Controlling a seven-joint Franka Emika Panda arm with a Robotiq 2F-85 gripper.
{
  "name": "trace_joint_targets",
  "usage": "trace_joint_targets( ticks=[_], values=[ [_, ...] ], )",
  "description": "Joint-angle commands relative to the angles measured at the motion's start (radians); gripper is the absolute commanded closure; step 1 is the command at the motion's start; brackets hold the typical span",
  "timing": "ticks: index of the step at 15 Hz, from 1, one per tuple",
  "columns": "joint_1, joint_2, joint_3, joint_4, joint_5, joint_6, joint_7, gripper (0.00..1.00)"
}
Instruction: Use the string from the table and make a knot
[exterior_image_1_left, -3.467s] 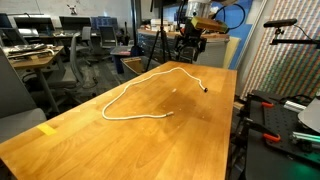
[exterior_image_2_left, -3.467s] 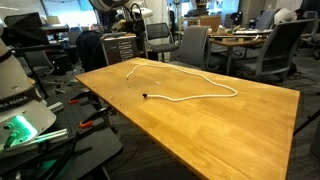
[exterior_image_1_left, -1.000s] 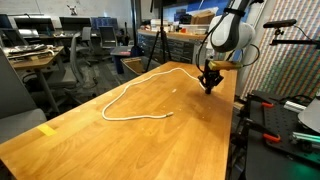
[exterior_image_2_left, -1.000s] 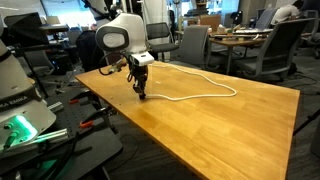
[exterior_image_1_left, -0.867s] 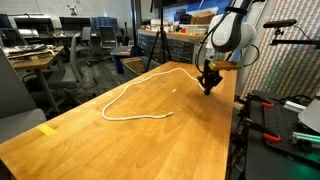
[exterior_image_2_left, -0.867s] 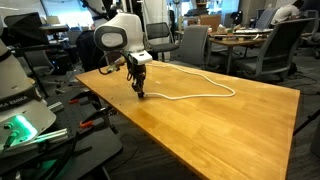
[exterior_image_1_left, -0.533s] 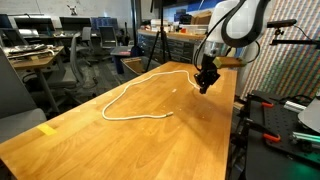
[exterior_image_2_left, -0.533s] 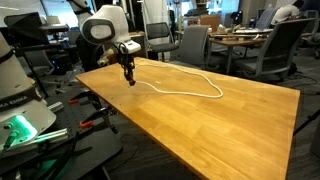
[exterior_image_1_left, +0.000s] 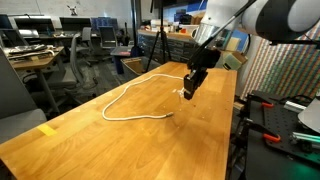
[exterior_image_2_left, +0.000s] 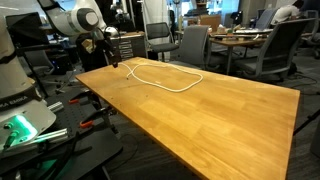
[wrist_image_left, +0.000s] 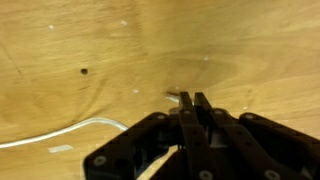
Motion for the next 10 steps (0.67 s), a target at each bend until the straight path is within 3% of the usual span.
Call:
trace_joint_targets(
  ticks=[1,3,6,7,8,10],
  values=[
    [0.109,-0.062,0.075,0.009,-0.207,-0.032,0.173,0.98],
    [0.174,-0.038,0.144,0.073,-0.277,-0.075,0.233,0.98],
    [0.265,0.047,0.240,0.218,-0.231,-0.157,0.228,0.98],
    [0.286,0.073,0.261,0.286,-0.228,-0.229,0.243,0.66],
    [0.304,0.103,0.276,0.362,-0.211,-0.325,0.255,0.65],
    [0.293,0.154,0.274,0.464,-0.262,-0.493,0.305,0.51]
  ],
)
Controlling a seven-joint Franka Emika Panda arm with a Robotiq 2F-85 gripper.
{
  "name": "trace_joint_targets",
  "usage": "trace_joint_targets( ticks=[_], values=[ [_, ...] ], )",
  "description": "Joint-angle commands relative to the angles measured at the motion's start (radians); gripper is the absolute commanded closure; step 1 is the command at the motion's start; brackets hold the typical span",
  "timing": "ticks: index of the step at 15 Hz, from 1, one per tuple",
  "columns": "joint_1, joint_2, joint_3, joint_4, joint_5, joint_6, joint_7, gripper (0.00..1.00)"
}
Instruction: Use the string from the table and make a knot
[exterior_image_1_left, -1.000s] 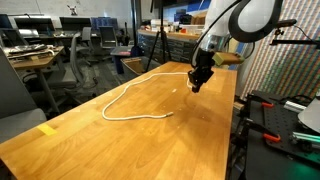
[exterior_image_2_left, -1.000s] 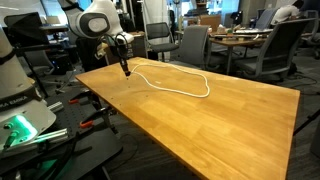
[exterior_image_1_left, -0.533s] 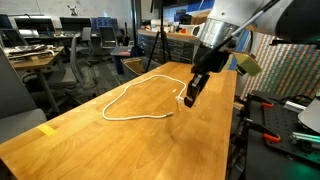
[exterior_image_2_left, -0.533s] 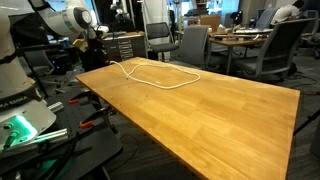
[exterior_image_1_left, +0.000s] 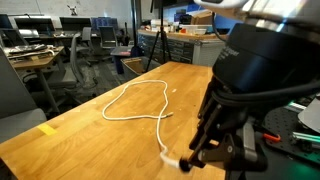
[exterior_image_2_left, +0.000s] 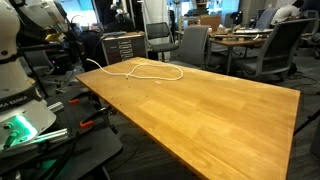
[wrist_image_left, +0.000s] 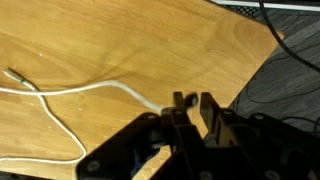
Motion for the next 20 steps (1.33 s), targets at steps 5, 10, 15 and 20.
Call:
trace_joint_targets(
  ticks=[5,10,15,20],
  values=[
    [-0.075,0.161,-0.079,0.302,-0.048,-0.437,0.088,0.13],
    [-0.147,0.182,-0.094,0.280,-0.033,-0.443,0.072,0.00],
    [-0.337,0.004,0.118,0.197,0.270,-0.561,-0.372,0.00],
    [-0.374,0.012,0.135,0.229,0.324,-0.611,-0.512,0.00]
  ],
)
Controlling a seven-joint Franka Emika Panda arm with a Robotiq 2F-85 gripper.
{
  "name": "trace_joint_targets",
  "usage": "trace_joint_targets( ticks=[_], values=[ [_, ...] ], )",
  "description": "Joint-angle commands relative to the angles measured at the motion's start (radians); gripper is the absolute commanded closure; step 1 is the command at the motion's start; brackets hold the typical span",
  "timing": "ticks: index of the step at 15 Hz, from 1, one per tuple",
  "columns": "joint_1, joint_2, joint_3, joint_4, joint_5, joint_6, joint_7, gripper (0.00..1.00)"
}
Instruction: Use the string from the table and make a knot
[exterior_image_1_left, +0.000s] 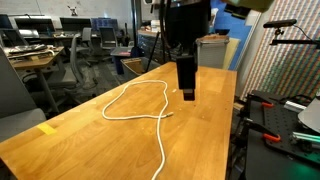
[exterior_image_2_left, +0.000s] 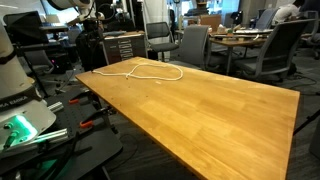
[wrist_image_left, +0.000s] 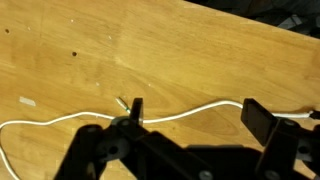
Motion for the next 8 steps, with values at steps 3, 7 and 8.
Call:
trace_joint_targets(
  ticks=[3,7,8],
  values=[
    [0.025,-0.003,-0.043,-0.001,0.016,-0.003,-0.053,0.00],
    [0.043,0.069,-0.114,0.005,-0.094,0.095,-0.023,0.00],
    [0.040,0.088,-0.137,0.003,-0.111,0.127,-0.023,0.00]
  ],
)
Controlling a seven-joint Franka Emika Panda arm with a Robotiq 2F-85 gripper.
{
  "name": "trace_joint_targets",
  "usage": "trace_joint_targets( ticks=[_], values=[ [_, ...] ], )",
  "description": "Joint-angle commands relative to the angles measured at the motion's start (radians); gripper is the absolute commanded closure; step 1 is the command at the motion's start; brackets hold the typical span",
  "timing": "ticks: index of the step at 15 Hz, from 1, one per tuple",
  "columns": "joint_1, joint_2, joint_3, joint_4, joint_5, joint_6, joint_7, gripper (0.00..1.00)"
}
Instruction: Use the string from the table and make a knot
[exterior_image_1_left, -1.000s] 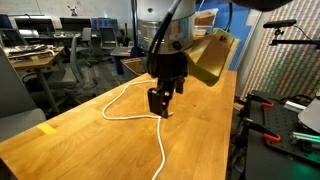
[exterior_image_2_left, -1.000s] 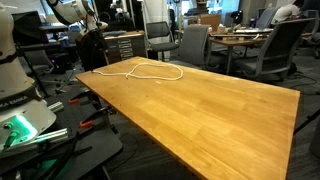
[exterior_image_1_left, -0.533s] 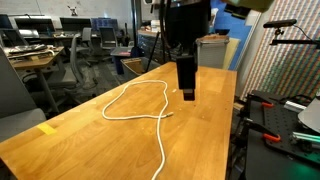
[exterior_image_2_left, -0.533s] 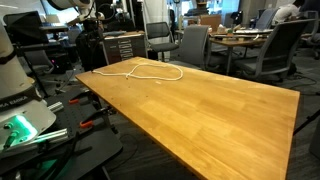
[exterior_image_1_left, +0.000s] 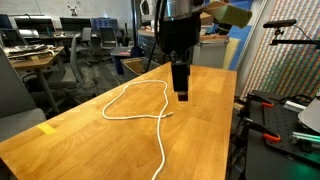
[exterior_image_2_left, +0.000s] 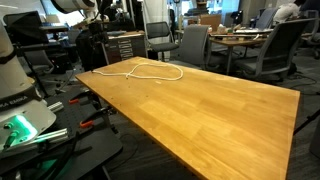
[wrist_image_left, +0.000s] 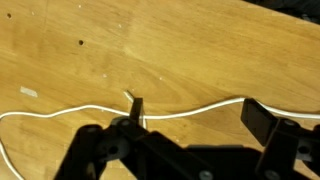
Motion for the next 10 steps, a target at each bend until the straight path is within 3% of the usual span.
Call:
trace_joint_targets(
  ticks=[1,3,8,10],
  values=[
    [0.014,0.064,-0.085,0.006,-0.072,0.106,0.020,0.00],
    [0.006,0.102,-0.126,0.009,-0.052,0.139,0.012,0.00],
    [0.025,0.111,-0.151,0.003,-0.042,0.130,-0.004,0.00],
    [0.031,0.125,-0.150,-0.006,-0.067,0.197,-0.023,0.00]
  ],
)
